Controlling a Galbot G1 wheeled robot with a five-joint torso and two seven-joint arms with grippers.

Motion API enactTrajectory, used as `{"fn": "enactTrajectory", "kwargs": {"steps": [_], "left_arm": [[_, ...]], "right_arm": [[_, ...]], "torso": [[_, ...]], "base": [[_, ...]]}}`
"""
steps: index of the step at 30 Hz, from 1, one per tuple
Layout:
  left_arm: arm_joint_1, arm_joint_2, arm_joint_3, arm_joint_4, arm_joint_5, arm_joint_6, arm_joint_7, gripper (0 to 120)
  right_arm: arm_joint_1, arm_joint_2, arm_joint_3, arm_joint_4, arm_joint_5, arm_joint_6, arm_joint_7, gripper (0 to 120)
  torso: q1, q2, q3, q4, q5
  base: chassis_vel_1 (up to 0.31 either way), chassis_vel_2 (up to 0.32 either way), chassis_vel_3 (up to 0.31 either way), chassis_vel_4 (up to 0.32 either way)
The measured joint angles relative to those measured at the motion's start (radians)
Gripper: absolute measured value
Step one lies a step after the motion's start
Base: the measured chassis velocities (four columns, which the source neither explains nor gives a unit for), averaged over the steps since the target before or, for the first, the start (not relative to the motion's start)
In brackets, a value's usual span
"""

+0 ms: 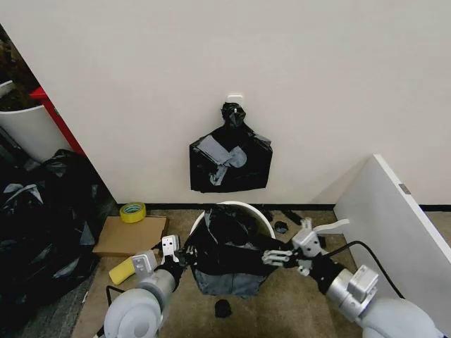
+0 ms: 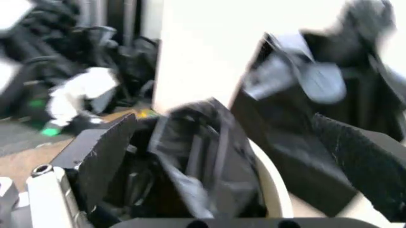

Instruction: Place the garbage bag over the trash bin.

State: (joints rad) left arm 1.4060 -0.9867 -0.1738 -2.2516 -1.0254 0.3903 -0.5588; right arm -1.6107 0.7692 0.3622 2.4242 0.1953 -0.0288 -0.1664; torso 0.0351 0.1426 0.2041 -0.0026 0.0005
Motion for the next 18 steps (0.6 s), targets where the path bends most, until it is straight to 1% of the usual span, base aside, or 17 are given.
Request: {"fn": "enactTrajectory", "kwargs": {"steps": [2,4,6,7,11,13,18], "left_arm": [[-0.001,0.003,0.001,-0.006,0.002,0.018,-0.014,5],[-0.003,0.003,0.007,-0.011,0.009,0.037,-0.025,5],[-0.003,0.003,0.008,-0.012,0.011,0.04,-0.027,5],[-0.004,0.003,0.014,-0.017,0.02,0.05,-0.035,5],[-0.01,0.01,0.035,-0.027,0.061,0.069,-0.037,5],[-0.014,0.014,0.041,-0.028,0.07,0.072,-0.033,5],[-0.04,0.037,0.067,-0.029,0.108,0.082,-0.006,5]], "right_arm": [[-0.009,-0.018,-0.012,0.008,-0.082,0.03,-0.027,100],[-0.004,-0.04,-0.037,0.015,-0.148,0.035,-0.039,100],[0.0,-0.044,-0.043,0.015,-0.16,0.033,-0.039,100],[0.014,-0.06,-0.064,0.017,-0.207,0.017,-0.044,100],[0.054,-0.095,-0.108,0.006,-0.316,-0.041,-0.055,100],[0.062,-0.1,-0.116,0.001,-0.332,-0.055,-0.053,100],[0.11,-0.108,-0.147,-0.011,-0.374,-0.124,-0.064,100]], "torso": [[0.0,0.0,0.0,-0.0001,0.0001],[0.0,0.0,0.0,-0.0001,-0.0001],[0.0,0.0,0.0,-0.0001,-0.0001],[0.0,0.0,0.0,0.0001,0.0],[0.0,0.0,0.0,0.0002,0.0],[0.0,0.0,0.0,0.0001,0.0],[0.0,0.0,0.0,0.0,-0.0001]], "base": [[0.0,0.0,0.0,0.0],[0.0,0.0,0.0,0.0],[0.0,0.0,0.0,0.0],[0.0,0.0,0.0,0.0],[0.0,0.0,0.0,0.0],[0.0,0.0,0.0,0.0],[0.0,0.0,0.0,0.0]]}}
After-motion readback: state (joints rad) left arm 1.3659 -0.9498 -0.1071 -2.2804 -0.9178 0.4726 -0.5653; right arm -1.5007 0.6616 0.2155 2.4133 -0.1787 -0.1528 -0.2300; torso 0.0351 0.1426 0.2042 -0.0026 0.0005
